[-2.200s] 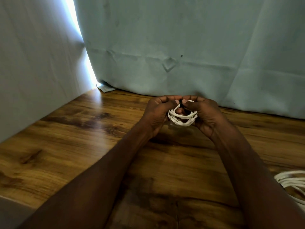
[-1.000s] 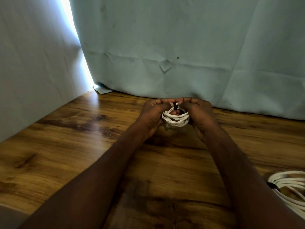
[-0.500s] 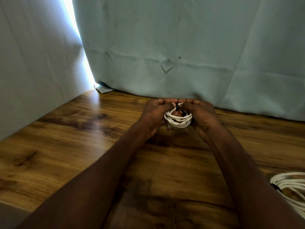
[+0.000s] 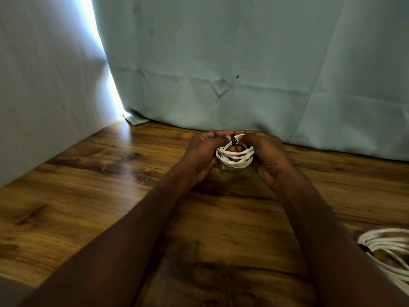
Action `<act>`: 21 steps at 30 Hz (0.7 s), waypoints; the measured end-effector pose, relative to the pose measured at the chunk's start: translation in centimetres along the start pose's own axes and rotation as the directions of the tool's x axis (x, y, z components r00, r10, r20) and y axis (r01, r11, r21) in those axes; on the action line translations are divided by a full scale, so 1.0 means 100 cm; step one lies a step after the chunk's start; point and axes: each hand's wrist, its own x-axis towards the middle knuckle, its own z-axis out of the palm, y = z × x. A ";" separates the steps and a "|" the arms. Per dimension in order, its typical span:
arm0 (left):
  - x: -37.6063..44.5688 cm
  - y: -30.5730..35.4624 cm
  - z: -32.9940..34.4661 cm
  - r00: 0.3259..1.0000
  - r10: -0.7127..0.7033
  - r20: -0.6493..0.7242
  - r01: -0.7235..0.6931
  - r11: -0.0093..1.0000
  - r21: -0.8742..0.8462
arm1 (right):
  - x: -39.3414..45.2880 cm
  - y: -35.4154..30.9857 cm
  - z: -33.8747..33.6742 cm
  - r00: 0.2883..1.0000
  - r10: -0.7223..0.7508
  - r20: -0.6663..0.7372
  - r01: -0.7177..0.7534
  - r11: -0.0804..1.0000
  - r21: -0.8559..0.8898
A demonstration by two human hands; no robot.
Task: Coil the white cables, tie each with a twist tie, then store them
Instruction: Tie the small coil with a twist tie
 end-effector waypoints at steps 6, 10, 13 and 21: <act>0.004 -0.004 -0.002 0.999 -0.009 -0.039 0.010 1.000 0.024 | 0.002 0.002 -0.001 1.000 -0.002 -0.028 0.002 1.000 -0.029; 0.000 -0.002 0.000 0.998 -0.020 -0.056 0.023 0.999 0.048 | 0.000 0.000 -0.001 1.000 0.002 -0.024 -0.003 0.998 -0.056; 0.000 -0.002 -0.001 0.999 -0.018 -0.042 0.019 0.999 0.042 | -0.002 -0.003 -0.001 1.000 0.006 -0.002 -0.006 1.000 -0.023; -0.004 0.000 0.000 0.999 -0.002 0.052 0.001 1.000 0.022 | -0.001 -0.001 0.000 0.999 -0.004 -0.036 0.004 1.000 -0.012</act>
